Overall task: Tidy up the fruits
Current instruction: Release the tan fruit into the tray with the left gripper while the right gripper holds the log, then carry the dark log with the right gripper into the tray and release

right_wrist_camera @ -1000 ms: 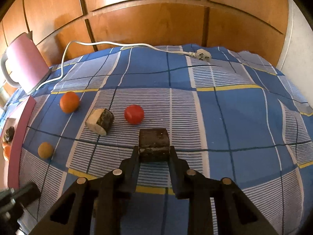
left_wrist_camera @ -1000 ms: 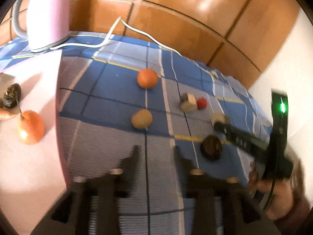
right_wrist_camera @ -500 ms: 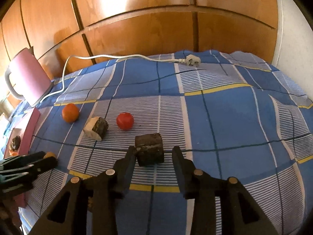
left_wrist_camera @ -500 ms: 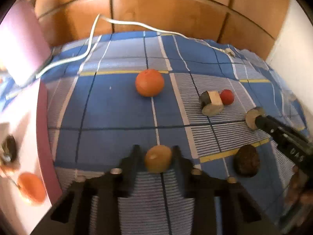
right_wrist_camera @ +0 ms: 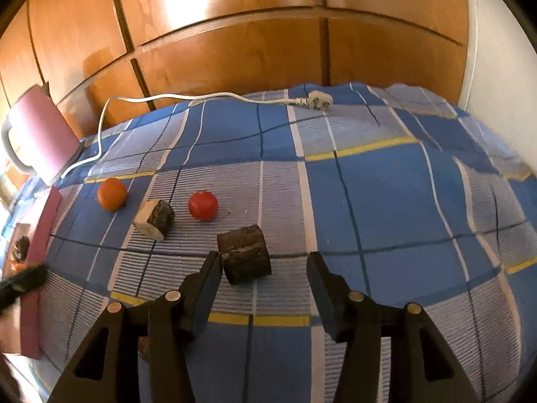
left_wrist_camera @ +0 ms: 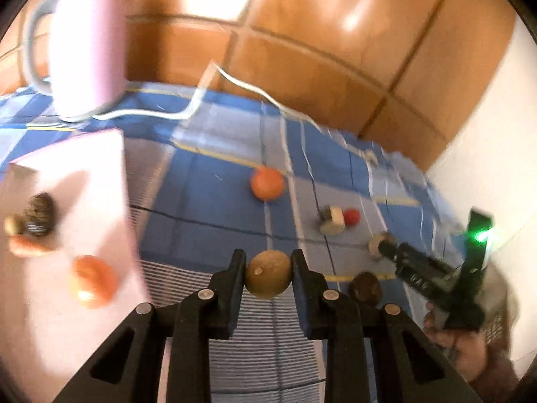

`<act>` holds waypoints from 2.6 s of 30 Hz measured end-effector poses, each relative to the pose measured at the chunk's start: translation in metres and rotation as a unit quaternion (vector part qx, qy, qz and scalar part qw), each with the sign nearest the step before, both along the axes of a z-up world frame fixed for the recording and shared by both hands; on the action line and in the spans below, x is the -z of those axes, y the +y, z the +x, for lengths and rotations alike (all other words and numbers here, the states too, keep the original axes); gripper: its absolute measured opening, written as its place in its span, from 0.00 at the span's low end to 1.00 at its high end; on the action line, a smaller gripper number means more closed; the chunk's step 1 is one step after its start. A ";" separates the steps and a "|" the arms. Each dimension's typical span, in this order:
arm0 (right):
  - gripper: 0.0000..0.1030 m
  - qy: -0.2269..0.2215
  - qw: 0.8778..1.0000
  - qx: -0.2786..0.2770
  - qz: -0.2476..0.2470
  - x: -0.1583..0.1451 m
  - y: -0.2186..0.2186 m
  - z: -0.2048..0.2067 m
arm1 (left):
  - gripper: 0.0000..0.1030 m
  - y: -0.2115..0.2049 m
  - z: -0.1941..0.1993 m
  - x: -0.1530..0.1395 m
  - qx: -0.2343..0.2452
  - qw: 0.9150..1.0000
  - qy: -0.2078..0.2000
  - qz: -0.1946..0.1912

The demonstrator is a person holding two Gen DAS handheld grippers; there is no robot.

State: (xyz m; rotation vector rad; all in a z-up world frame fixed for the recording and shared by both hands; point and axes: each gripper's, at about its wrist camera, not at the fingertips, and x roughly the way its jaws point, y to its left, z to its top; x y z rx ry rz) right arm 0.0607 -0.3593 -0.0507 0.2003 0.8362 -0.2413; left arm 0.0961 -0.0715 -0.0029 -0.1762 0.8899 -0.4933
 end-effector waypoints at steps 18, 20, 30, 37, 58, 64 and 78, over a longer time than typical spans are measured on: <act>0.28 0.031 0.998 -0.037 -0.039 0.003 0.016 0.019 | 0.31 0.160 0.049 0.013 -0.196 0.980 0.034 -0.012; 0.28 0.033 0.998 -0.038 -0.042 0.003 0.017 0.020 | 0.44 0.156 0.043 0.016 -0.197 0.980 0.035 -0.014; 0.27 0.043 0.997 -0.043 -0.057 0.008 0.021 0.020 | 0.46 0.170 -0.012 0.021 -0.276 0.960 0.033 0.034; 0.27 0.042 0.997 -0.041 -0.053 0.011 0.020 0.018 | 0.64 0.177 -0.049 0.018 -0.310 0.948 0.014 0.070; 0.26 0.001 1.000 -0.030 0.008 -0.012 0.016 -0.006 | 0.76 0.183 -0.082 0.018 -0.326 0.941 -0.002 0.097; 0.26 -0.037 0.997 -0.069 0.021 -0.039 0.035 -0.015 | 0.79 0.185 -0.082 0.020 -0.330 0.940 0.006 0.089; 0.26 -0.022 0.960 -0.268 0.084 -0.056 0.166 -0.009 | 0.79 0.210 -0.083 0.022 -0.372 0.925 0.012 0.080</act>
